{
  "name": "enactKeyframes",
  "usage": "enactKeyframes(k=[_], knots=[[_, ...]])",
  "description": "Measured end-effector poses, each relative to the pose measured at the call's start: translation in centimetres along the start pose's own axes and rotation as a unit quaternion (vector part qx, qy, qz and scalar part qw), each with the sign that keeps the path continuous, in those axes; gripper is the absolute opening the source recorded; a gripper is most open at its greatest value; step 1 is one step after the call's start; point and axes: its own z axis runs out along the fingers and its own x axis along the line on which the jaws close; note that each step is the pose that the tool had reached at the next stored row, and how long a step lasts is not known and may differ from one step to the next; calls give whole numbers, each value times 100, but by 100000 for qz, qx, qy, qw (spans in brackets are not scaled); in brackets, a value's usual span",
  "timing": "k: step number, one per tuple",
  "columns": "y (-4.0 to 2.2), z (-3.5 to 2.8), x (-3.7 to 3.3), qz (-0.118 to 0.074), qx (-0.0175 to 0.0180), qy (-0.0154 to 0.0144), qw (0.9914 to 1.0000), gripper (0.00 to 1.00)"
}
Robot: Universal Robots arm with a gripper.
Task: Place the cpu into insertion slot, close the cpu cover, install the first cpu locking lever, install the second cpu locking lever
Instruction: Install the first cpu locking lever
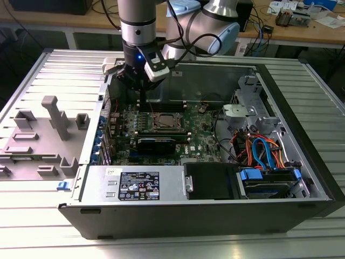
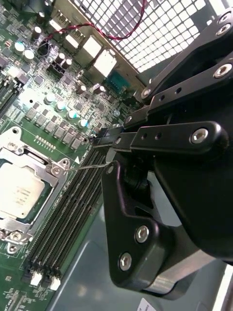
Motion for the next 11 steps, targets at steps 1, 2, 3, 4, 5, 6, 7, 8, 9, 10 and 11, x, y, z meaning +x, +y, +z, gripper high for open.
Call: enactKeyframes(k=[1,2,3,4,5,6,7,8,9,10,11], knots=[[2,1,-9,-16,-9,-21,100000,11],[4,2,-17,-14,-6,-22,100000,11],[4,2,-27,-12,-3,-19,100000,11],[4,2,-38,-11,-5,-22,100000,11],[4,3,-57,-17,-8,-27,100000,11],[3,3,-74,-19,-3,-35,100000,11],[3,3,-84,-19,-3,-45,100000,11],[3,3,-94,-20,-1,-62,100000,11],[2,3,-104,-23,1,-81,100000,11],[2,3,-115,-24,1,-99,100000,11],[2,4,-126,-26,1,-113,100000,11]])
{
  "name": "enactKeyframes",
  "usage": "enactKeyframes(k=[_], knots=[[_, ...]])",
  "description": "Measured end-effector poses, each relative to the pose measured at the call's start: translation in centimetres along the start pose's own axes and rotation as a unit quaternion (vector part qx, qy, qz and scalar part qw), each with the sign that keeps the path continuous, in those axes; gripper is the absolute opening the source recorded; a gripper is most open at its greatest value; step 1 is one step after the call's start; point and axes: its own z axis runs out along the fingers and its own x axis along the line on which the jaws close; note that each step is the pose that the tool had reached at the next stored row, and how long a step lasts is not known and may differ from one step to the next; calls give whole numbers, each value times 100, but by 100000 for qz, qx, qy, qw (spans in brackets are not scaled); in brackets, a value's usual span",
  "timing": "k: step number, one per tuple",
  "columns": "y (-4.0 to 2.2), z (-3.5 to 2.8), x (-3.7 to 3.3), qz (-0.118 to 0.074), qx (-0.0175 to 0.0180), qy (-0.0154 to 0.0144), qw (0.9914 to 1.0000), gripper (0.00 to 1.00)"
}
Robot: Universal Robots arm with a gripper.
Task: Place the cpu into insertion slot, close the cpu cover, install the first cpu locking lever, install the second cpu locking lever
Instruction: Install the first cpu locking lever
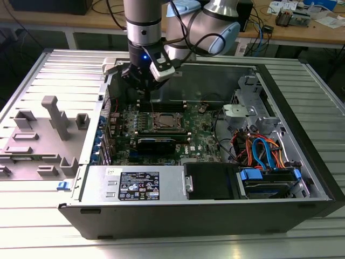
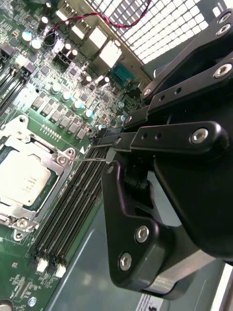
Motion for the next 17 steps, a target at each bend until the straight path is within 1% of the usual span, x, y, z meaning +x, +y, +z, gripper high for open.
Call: enactKeyframes(k=[6,8,12,13,17], knots=[[-2,4,-69,5,2,-46,100000,11],[-4,9,-133,0,27,-45,100000,11],[-7,13,-182,-1,72,-39,100000,11],[-7,17,-207,4,75,-41,100000,11],[-9,42,-273,-1,76,-40,100000,11]])
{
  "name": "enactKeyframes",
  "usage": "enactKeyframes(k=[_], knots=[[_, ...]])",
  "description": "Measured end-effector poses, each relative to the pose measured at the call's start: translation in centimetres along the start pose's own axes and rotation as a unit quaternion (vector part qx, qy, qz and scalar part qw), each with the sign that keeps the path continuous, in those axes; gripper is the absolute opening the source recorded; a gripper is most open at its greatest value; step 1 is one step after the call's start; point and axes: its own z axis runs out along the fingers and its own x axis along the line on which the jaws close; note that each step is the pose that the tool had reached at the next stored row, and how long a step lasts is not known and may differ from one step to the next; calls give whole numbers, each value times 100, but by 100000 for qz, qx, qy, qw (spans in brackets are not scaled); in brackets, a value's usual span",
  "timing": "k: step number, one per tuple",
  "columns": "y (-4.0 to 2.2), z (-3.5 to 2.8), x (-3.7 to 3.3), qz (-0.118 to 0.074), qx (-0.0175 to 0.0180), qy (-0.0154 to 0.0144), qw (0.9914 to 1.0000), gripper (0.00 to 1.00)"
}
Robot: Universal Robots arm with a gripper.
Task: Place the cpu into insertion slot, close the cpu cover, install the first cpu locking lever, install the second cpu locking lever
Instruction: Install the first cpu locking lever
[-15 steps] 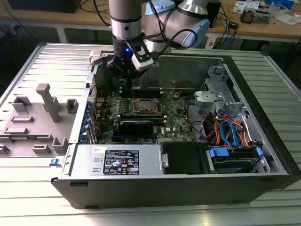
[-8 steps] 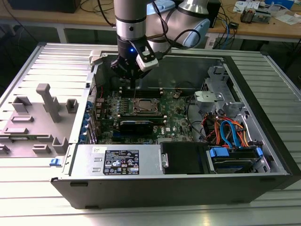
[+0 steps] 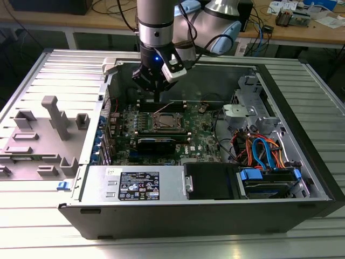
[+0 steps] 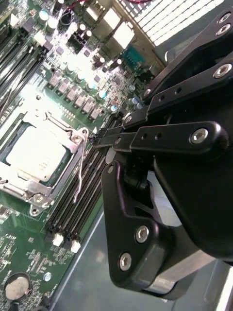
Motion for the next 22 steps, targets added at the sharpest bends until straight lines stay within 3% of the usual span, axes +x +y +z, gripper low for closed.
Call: enactKeyframes(k=[8,18,20,21,22], knots=[[18,139,-109,4,-2,-3,100000,11],[39,238,-179,5,-4,-9,100000,11],[86,317,-241,2,-1,0,100000,11],[86,339,-293,3,0,-1,100000,11],[85,342,-301,1,0,1,100000,11]])
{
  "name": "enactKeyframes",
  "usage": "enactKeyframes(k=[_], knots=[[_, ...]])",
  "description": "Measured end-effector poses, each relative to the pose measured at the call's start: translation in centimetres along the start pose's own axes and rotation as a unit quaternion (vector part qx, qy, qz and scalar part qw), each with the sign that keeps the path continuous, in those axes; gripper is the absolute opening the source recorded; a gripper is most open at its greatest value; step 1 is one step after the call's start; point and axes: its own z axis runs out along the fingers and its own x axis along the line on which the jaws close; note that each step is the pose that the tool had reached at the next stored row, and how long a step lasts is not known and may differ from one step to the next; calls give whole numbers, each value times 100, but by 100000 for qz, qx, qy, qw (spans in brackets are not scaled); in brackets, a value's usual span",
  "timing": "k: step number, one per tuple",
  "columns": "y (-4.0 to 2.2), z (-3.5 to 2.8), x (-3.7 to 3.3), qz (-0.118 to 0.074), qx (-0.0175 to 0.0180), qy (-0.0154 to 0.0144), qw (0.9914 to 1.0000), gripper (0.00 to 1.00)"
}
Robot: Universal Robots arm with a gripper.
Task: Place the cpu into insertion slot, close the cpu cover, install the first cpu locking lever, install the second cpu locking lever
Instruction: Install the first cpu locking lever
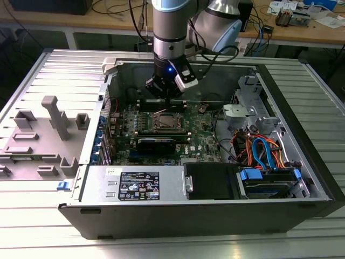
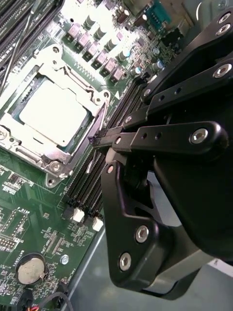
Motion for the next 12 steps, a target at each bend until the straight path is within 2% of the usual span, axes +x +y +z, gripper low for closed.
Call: enactKeyframes(k=[12], knots=[[-3,83,-91,0,-1,-1,100000,11]])
